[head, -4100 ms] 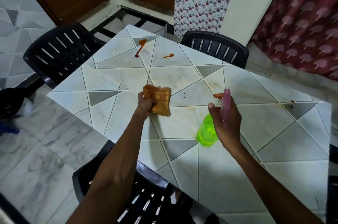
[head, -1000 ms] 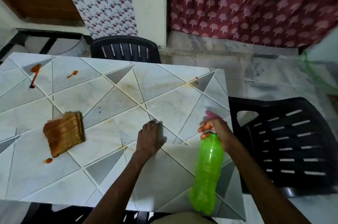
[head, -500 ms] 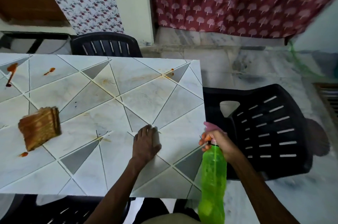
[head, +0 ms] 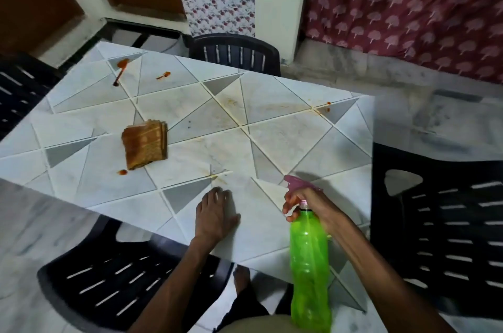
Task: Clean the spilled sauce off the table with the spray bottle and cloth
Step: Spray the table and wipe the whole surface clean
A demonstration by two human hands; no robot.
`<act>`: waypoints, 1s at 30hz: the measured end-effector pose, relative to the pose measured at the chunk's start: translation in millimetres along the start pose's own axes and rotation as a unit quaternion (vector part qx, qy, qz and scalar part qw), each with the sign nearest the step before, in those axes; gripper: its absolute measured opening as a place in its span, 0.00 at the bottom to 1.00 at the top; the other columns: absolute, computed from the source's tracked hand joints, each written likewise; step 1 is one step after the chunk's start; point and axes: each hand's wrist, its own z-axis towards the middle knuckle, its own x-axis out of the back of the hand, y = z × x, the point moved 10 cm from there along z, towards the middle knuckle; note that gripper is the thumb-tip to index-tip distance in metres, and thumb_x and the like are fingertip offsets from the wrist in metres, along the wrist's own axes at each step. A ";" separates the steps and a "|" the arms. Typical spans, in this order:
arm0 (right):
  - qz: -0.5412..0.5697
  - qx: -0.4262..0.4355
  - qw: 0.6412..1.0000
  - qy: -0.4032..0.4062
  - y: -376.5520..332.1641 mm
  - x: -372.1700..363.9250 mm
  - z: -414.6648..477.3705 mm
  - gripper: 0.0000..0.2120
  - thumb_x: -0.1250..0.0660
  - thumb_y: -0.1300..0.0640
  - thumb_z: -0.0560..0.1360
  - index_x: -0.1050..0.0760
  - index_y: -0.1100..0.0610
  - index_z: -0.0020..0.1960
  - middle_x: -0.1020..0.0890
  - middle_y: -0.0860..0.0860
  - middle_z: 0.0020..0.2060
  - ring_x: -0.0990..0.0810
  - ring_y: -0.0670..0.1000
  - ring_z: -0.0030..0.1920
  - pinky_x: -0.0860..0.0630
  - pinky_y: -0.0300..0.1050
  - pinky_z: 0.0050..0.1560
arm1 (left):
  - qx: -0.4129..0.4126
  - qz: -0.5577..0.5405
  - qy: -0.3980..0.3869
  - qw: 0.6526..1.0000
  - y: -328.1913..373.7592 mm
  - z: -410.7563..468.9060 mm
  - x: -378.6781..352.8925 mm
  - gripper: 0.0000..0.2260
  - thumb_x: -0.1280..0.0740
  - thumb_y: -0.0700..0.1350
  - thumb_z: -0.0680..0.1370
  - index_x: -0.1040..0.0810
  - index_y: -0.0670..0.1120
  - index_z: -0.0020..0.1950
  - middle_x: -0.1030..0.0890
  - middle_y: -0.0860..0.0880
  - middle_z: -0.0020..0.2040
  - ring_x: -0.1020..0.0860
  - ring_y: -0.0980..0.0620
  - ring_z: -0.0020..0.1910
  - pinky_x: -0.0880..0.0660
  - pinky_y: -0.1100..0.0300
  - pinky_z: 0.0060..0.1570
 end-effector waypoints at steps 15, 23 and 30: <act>-0.194 -0.065 0.972 -0.115 47.4 -161.5 28.0 0.24 0.42 0.65 0.75 0.28 0.54 0.70 0.20 0.61 0.41 0.22 0.53 0.31 0.24 0.47 0.36 | 0.095 -0.047 0.070 0.992 -125.7 -21.9 23.3 0.45 0.33 0.72 0.64 0.33 0.44 0.71 0.30 0.42 0.70 0.31 0.39 0.68 0.32 0.44 0.66; -0.277 -0.092 0.940 -0.176 84.3 -184.2 11.2 0.25 0.39 0.63 0.69 0.25 0.56 0.66 0.20 0.61 0.41 0.21 0.50 0.34 0.24 0.46 0.35 | 0.197 -0.093 0.088 0.972 -174.0 -63.3 21.8 0.53 0.29 0.72 0.63 0.39 0.40 0.76 0.36 0.39 0.74 0.39 0.37 0.74 0.40 0.41 0.72; -0.190 -0.012 0.981 -0.028 70.9 -136.5 24.2 0.31 0.38 0.67 0.67 0.25 0.53 0.69 0.19 0.56 0.37 0.20 0.54 0.39 0.25 0.48 0.33 | 0.167 -0.115 0.084 0.976 -154.1 -75.0 16.1 0.54 0.31 0.74 0.62 0.39 0.41 0.76 0.37 0.39 0.75 0.40 0.37 0.74 0.39 0.40 0.72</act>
